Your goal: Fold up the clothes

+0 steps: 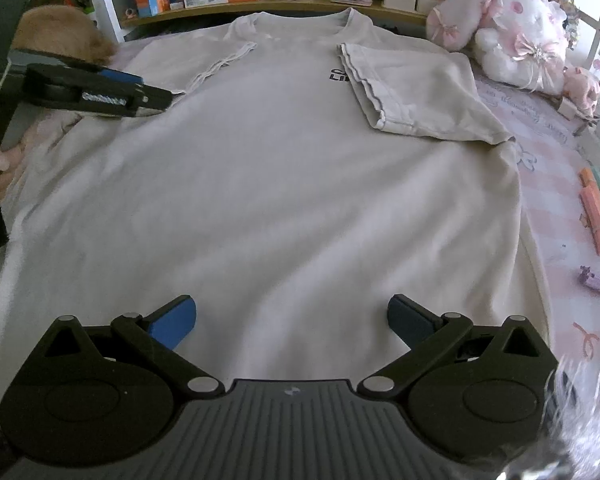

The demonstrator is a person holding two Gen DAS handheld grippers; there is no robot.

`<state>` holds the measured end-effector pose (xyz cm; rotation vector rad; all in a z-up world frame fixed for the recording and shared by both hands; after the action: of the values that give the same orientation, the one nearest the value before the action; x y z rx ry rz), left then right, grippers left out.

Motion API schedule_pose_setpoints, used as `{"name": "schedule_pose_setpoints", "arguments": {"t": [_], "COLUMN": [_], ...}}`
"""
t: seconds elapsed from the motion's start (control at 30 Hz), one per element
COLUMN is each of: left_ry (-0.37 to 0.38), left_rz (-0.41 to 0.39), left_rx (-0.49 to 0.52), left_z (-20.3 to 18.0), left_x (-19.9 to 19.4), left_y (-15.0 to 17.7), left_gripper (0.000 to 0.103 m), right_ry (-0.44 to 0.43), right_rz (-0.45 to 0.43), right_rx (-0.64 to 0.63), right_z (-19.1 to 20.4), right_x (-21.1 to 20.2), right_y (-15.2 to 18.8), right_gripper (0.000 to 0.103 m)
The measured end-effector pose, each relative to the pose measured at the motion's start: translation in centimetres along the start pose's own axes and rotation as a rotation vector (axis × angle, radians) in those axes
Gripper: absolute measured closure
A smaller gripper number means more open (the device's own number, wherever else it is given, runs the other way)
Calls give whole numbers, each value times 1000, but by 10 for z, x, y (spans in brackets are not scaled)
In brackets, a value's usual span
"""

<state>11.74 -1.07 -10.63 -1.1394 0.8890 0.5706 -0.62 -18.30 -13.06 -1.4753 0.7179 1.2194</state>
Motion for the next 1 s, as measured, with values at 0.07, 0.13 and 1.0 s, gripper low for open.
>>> {"name": "schedule_pose_setpoints", "arguments": {"t": [0.07, 0.13, 1.0], "left_ry": [-28, -49, 182], "left_rz": [-6, 1, 87], "left_rx": [-30, -50, -690], "left_z": [10, 19, 172], "left_x": [-4, -6, 38], "left_y": [2, 7, 19], "left_gripper": [25, 24, 71], "right_ry": [-5, -7, 72], "right_rz": [-1, -1, 51], "right_rx": [5, 7, -3], "right_z": [0, 0, 20], "right_x": [0, -1, 1], "right_y": [0, 0, 9], "right_gripper": [0, 0, 0]}}
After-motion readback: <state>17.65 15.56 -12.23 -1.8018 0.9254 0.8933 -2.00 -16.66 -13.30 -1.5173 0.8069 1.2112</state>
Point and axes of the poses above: each gripper's, at about its wrist camera, not at the fingertips, and x roughly the way its jaws point, z to its left, y to its underside, the point moved 9 cm from there along x, roughly the way its jaws point, and after that the axes turned 14 degrees about z, right-handed, at the moved point
